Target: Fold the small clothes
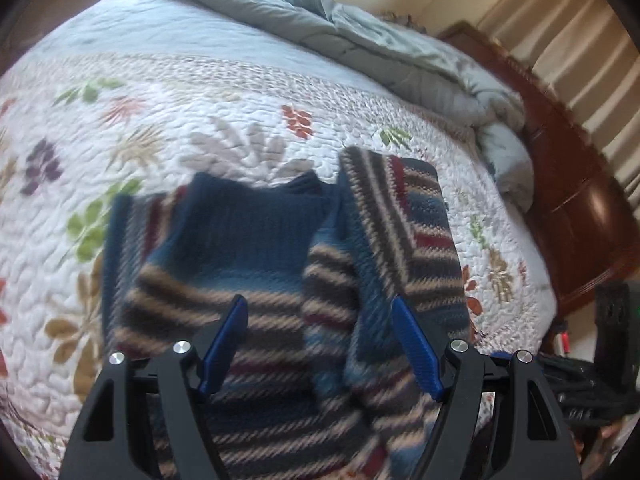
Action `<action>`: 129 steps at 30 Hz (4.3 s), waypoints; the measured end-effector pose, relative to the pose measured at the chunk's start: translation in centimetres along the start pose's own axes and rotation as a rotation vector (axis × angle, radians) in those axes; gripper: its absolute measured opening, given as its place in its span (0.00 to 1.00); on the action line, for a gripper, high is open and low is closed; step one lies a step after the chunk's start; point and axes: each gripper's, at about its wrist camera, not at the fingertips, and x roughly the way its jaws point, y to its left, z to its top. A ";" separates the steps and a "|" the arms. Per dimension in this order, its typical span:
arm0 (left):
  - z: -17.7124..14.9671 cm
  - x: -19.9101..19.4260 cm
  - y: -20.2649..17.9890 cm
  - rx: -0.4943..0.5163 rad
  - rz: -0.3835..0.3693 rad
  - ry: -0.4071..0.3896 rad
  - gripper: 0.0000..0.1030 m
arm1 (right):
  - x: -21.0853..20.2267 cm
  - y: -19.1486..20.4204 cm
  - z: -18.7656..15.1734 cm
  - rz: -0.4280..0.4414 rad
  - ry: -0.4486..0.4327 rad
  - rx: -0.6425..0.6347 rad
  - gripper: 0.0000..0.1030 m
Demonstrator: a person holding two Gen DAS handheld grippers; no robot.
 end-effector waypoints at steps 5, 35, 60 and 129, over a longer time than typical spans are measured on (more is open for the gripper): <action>1.2 5.0 -2.4 -0.008 0.004 0.140 0.73 | -0.6 -2.5 -0.8 0.026 -0.014 0.050 0.48; -2.4 -0.9 4.5 -0.155 -0.016 0.049 0.53 | 4.1 -0.2 -1.5 0.125 0.022 -0.018 0.51; -10.4 -2.5 3.7 -0.308 -0.085 0.155 0.17 | 1.5 0.5 -3.8 0.154 -0.027 -0.030 0.53; 2.0 4.4 9.2 -0.263 -0.152 0.239 0.63 | 6.0 2.8 0.8 0.087 0.029 -0.138 0.60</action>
